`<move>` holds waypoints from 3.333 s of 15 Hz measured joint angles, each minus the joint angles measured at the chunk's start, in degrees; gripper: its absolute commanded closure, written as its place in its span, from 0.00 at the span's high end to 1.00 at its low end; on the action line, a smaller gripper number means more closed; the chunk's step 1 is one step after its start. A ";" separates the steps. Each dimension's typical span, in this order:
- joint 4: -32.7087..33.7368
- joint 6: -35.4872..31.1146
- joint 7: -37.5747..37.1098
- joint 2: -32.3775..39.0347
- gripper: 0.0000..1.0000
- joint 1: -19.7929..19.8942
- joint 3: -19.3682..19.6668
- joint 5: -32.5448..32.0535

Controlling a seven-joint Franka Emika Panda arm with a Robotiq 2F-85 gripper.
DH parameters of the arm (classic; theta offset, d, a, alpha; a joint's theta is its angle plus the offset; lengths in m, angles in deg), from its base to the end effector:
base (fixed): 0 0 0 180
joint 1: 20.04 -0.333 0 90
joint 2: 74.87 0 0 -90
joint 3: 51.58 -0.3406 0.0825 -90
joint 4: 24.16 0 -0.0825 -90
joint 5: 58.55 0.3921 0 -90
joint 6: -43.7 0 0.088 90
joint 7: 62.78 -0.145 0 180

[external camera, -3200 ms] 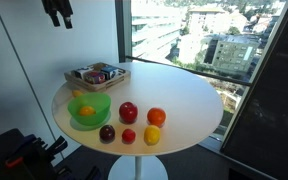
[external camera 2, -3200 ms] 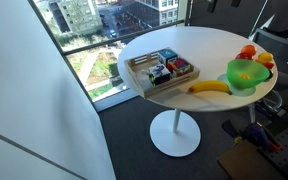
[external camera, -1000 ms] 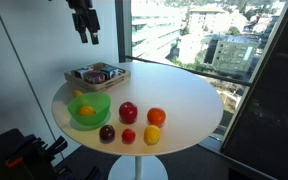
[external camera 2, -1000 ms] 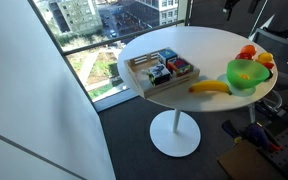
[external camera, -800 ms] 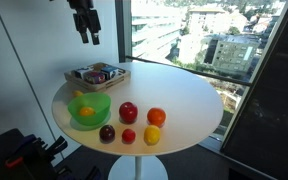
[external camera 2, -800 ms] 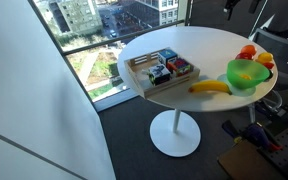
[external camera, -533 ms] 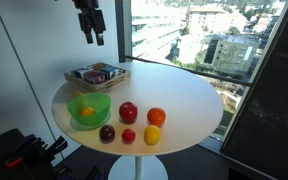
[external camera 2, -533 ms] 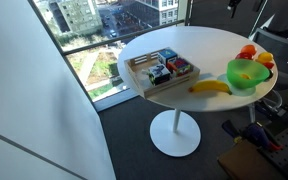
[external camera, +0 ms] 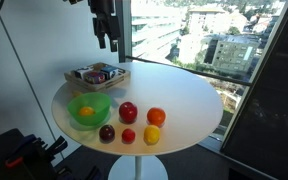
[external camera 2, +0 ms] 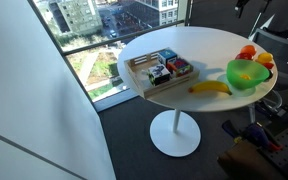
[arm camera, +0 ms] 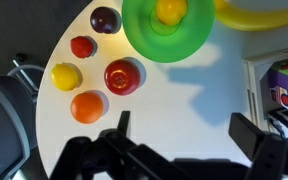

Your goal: Put the red apple in the green bowl

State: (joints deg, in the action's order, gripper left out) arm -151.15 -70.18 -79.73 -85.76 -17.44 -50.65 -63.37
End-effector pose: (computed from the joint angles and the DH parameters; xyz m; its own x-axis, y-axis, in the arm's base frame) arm 0.4861 -0.0383 0.4366 0.9484 -0.3166 -0.0171 -0.3143 -0.9459 0.0809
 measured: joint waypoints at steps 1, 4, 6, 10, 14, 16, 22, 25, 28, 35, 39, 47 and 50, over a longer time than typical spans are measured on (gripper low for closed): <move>0.25 -0.02 0.37 0.76 1.00 0.30 0.37 0.00; 0.97 -0.57 0.88 3.25 1.00 0.92 1.38 0.00; 1.11 -1.58 1.36 4.82 1.00 1.24 1.98 0.00; 0.99 -4.02 3.31 7.46 1.00 1.73 2.95 0.00; -0.49 -8.87 6.69 9.35 1.00 2.00 3.81 -0.13; -1.85 -11.88 8.50 9.84 1.00 2.14 4.24 -0.16; -4.20 -15.26 11.16 10.09 1.00 2.38 5.14 -0.18; -4.20 -15.27 11.31 10.09 1.00 2.38 5.18 -0.18; -4.20 -15.28 11.37 10.09 1.00 2.38 5.19 -0.18; -4.41 -15.14 11.36 12.01 1.00 2.38 5.25 -0.18; -4.55 -15.30 11.07 13.83 1.00 2.51 5.62 -0.18; -4.60 -17.24 8.65 17.77 1.00 3.36 6.60 -0.18; -4.66 -18.31 7.87 18.90 1.00 3.36 6.81 -0.18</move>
State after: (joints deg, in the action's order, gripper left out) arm -155.81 -88.49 -71.86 -66.86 -14.08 -43.85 -63.55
